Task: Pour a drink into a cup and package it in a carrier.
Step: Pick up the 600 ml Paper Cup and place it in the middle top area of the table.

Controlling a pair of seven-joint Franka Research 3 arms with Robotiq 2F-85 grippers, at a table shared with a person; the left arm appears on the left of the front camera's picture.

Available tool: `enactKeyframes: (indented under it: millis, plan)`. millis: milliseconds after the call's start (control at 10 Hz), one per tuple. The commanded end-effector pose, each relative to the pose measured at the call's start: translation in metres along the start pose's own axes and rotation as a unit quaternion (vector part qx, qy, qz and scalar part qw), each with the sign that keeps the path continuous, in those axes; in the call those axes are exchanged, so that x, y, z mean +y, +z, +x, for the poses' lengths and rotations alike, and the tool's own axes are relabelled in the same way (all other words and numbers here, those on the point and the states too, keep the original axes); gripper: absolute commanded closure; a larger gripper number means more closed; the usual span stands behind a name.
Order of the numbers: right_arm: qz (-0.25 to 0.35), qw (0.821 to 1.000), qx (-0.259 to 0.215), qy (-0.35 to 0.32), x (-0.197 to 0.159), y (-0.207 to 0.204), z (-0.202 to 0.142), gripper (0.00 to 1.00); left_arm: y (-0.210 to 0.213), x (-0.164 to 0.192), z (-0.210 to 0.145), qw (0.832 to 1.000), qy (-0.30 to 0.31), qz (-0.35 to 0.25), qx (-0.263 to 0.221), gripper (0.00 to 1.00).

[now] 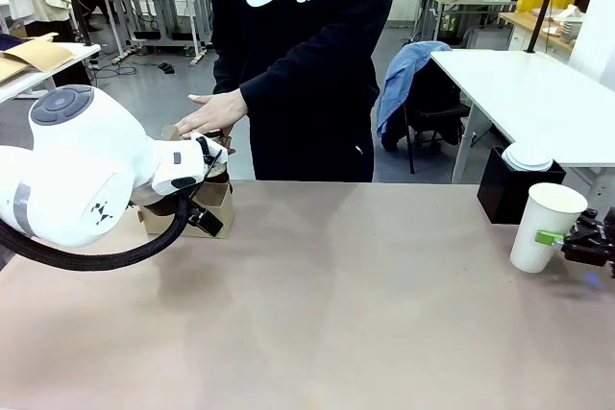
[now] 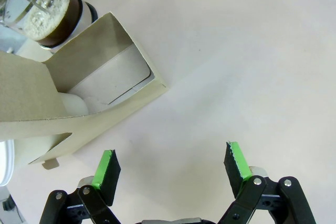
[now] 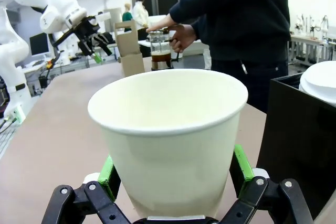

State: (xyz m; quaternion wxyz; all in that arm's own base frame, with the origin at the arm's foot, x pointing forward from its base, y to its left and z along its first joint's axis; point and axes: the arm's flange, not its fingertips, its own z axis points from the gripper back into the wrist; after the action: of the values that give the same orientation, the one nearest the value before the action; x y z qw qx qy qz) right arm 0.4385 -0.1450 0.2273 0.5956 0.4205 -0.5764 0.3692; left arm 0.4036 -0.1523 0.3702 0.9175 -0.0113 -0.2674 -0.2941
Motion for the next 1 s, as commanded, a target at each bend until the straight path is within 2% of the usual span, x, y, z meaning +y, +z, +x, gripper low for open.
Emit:
enactKeyframes:
  millis: [0,100,300,400,800,900]
  plan:
    - [-0.017,1.000,-0.001,-0.007,0.000,-0.010,0.002,0.00,0.000,0.000,0.000,1.000,0.000,-0.001,0.000,0.00]
    - [-0.016,1.000,0.000,-0.007,0.000,-0.011,0.002,0.00,0.000,0.000,0.000,1.000,0.000,-0.001,0.000,0.00]
    - [-0.002,1.000,-0.010,-0.026,-0.002,-0.005,0.004,0.20,0.000,0.000,0.000,1.000,0.000,-0.001,0.000,0.00]
    - [0.002,1.000,0.001,-0.002,0.000,-0.005,-0.001,0.20,0.000,0.000,0.000,1.000,0.000,-0.001,0.000,0.00]
    - [0.002,1.000,-0.001,-0.006,0.000,-0.004,-0.001,0.20,0.000,0.000,0.000,1.000,0.000,-0.001,0.000,0.00]
    - [-0.045,0.999,-0.012,-0.007,0.017,-0.014,0.016,0.19,0.000,0.000,0.000,1.000,0.000,-0.001,0.000,0.00]
